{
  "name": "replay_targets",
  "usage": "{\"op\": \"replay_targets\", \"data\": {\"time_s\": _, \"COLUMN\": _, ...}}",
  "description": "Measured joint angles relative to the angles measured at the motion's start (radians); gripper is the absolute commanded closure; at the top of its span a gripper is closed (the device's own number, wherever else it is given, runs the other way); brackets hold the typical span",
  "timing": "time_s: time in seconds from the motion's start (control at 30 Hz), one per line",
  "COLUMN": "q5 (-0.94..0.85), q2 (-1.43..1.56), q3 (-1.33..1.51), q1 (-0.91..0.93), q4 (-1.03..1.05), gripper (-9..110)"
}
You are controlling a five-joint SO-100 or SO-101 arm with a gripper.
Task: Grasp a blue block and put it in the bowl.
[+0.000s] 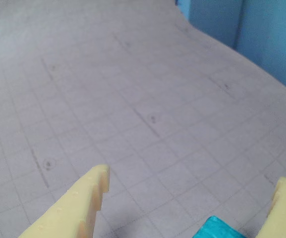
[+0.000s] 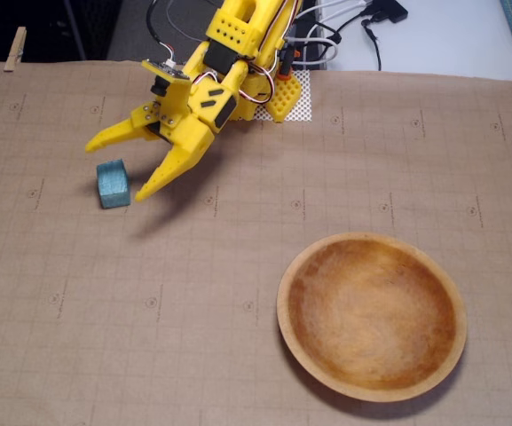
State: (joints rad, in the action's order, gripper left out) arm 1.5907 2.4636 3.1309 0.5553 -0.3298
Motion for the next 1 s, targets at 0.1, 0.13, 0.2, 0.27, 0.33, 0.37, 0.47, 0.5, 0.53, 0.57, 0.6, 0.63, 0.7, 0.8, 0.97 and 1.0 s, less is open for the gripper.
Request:
{"op": "replay_targets", "data": {"time_s": 0.1, "q5": -0.029, "q2": 0.006, "q3": 0.0, "q1": -0.02, "q4": 0.0, "gripper": 60}}
{"op": "replay_targets", "data": {"time_s": 0.13, "q5": -0.04, "q2": 0.006, "q3": 0.0, "q1": -0.032, "q4": 0.0, "gripper": 60}}
{"op": "replay_targets", "data": {"time_s": 0.2, "q5": -0.066, "q2": 0.006, "q3": 0.0, "q1": -0.029, "q4": 0.0, "gripper": 60}}
{"op": "replay_targets", "data": {"time_s": 0.27, "q5": -0.084, "q2": 0.006, "q3": 0.0, "q1": -0.028, "q4": 0.0, "gripper": 60}}
{"op": "replay_targets", "data": {"time_s": 0.33, "q5": -0.1, "q2": 0.002, "q3": 0.0, "q1": -0.037, "q4": 0.0, "gripper": 60}}
{"op": "replay_targets", "data": {"time_s": 0.37, "q5": -0.107, "q2": -0.009, "q3": 0.0, "q1": -0.035, "q4": 0.0, "gripper": 60}}
{"op": "replay_targets", "data": {"time_s": 0.47, "q5": -0.124, "q2": -0.114, "q3": -0.023, "q1": -0.012, "q4": 0.0, "gripper": 59}}
{"op": "replay_targets", "data": {"time_s": 0.5, "q5": -0.126, "q2": -0.156, "q3": -0.049, "q1": -0.009, "q4": 0.002, "gripper": 59}}
{"op": "replay_targets", "data": {"time_s": 0.53, "q5": -0.126, "q2": -0.187, "q3": -0.071, "q1": -0.009, "q4": 0.011, "gripper": 59}}
{"op": "replay_targets", "data": {"time_s": 0.57, "q5": -0.126, "q2": -0.222, "q3": -0.098, "q1": -0.008, "q4": 0.031, "gripper": 59}}
{"op": "replay_targets", "data": {"time_s": 0.6, "q5": -0.126, "q2": -0.261, "q3": -0.132, "q1": -0.006, "q4": 0.061, "gripper": 59}}
{"op": "replay_targets", "data": {"time_s": 0.63, "q5": -0.126, "q2": -0.305, "q3": -0.175, "q1": -0.003, "q4": 0.106, "gripper": 60}}
{"op": "replay_targets", "data": {"time_s": 0.7, "q5": -0.12, "q2": -0.35, "q3": -0.244, "q1": -0.003, "q4": 0.196, "gripper": 59}}
{"op": "replay_targets", "data": {"time_s": 0.8, "q5": -0.071, "q2": -0.357, "q3": -0.359, "q1": -0.006, "q4": 0.39, "gripper": 60}}
{"op": "replay_targets", "data": {"time_s": 0.97, "q5": -0.009, "q2": -0.337, "q3": -0.442, "q1": -0.006, "q4": 0.595, "gripper": 59}}
{"op": "replay_targets", "data": {"time_s": 1.0, "q5": 0.006, "q2": -0.321, "q3": -0.454, "q1": -0.006, "q4": 0.637, "gripper": 59}}
